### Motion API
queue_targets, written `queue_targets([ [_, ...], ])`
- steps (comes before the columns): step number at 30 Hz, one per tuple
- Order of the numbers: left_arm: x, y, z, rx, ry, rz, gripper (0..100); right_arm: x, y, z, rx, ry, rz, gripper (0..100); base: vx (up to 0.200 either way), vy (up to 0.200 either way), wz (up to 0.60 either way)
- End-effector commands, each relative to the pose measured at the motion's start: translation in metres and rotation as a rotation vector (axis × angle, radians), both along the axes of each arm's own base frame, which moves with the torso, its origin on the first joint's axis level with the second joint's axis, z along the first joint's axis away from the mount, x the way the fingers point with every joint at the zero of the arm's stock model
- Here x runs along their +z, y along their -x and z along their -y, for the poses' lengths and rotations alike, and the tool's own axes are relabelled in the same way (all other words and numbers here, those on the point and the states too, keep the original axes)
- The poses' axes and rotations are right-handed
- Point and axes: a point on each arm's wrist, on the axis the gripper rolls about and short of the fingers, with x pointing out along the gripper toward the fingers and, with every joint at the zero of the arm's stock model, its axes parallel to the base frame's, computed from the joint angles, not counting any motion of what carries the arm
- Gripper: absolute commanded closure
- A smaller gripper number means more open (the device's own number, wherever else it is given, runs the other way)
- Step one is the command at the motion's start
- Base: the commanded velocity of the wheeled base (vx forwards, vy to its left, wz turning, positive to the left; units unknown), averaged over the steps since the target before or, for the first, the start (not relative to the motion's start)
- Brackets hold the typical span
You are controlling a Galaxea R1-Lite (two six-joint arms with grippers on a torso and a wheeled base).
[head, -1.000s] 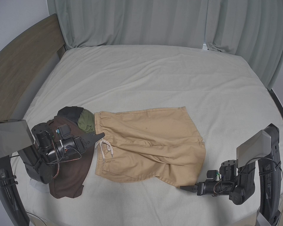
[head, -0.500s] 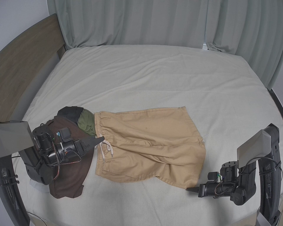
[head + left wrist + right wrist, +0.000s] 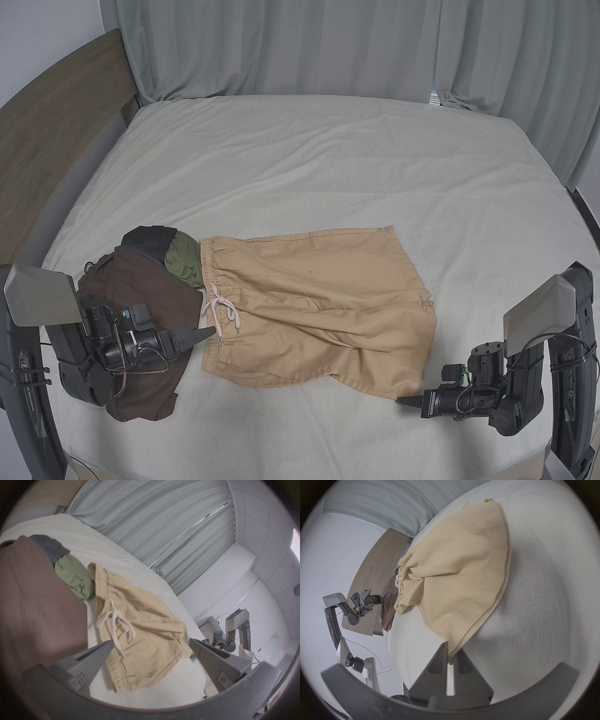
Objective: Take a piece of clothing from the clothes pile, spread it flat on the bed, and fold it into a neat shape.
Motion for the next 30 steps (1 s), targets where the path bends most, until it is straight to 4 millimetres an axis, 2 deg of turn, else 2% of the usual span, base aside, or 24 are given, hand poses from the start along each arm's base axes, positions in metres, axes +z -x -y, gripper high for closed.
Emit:
queue_targets([
  [1, -0.023, 0.006, -0.001, -0.002, -0.015, -0.072, 0, 0.001, 0.000, 0.000, -0.002, 0.001, 0.004, 100, 0.000, 0.000, 0.00],
  [7, -0.032, 0.005, -0.004, 0.004, -0.021, -0.087, 0, 0.001, 0.000, 0.000, 0.000, 0.000, 0.002, 100, 0.000, 0.000, 0.00],
  [23, -0.077, 0.006, 0.000, -0.008, -0.051, -0.180, 0, 0.001, 0.000, 0.000, -0.003, 0.001, 0.004, 100, 0.000, 0.000, 0.00],
  [30, -0.079, 0.003, 0.003, -0.016, -0.052, -0.175, 0, 0.001, 0.000, 0.000, -0.002, 0.001, 0.005, 100, 0.000, 0.000, 0.00],
])
